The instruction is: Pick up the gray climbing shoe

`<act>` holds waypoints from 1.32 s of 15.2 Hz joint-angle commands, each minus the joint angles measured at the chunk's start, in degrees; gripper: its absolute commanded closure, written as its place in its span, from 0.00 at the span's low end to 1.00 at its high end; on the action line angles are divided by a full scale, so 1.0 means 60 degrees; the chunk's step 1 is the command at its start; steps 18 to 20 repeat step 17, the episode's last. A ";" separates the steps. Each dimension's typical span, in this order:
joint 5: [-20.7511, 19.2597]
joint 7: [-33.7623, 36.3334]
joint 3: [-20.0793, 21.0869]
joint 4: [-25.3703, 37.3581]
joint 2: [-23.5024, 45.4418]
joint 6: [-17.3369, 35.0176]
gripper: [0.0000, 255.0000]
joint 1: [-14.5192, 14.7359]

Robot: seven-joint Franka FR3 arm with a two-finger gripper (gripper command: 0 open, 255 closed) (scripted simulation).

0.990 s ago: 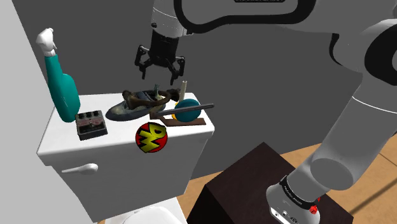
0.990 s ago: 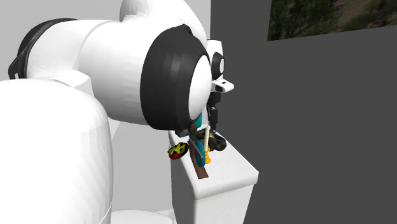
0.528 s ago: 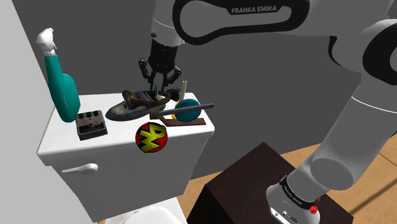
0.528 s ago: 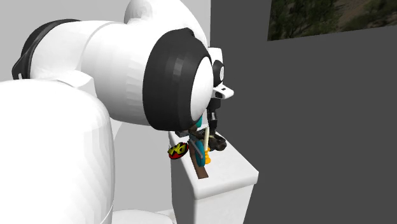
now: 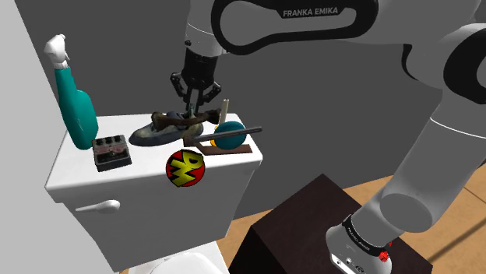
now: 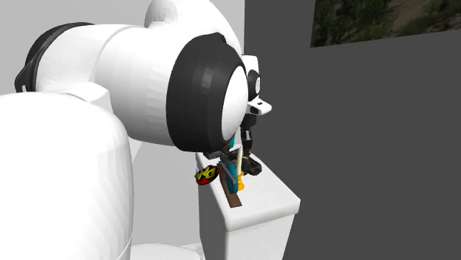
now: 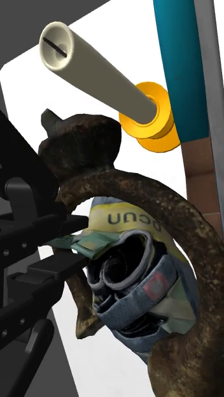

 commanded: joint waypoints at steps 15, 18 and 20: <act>0.0014 -0.0052 0.0082 0.2008 0.0065 -0.1953 1.00 0.0176; 0.0012 -0.0052 0.0082 0.2032 0.0068 -0.1974 1.00 0.0179; 0.0012 -0.0052 0.0082 0.2032 0.0068 -0.1974 1.00 0.0179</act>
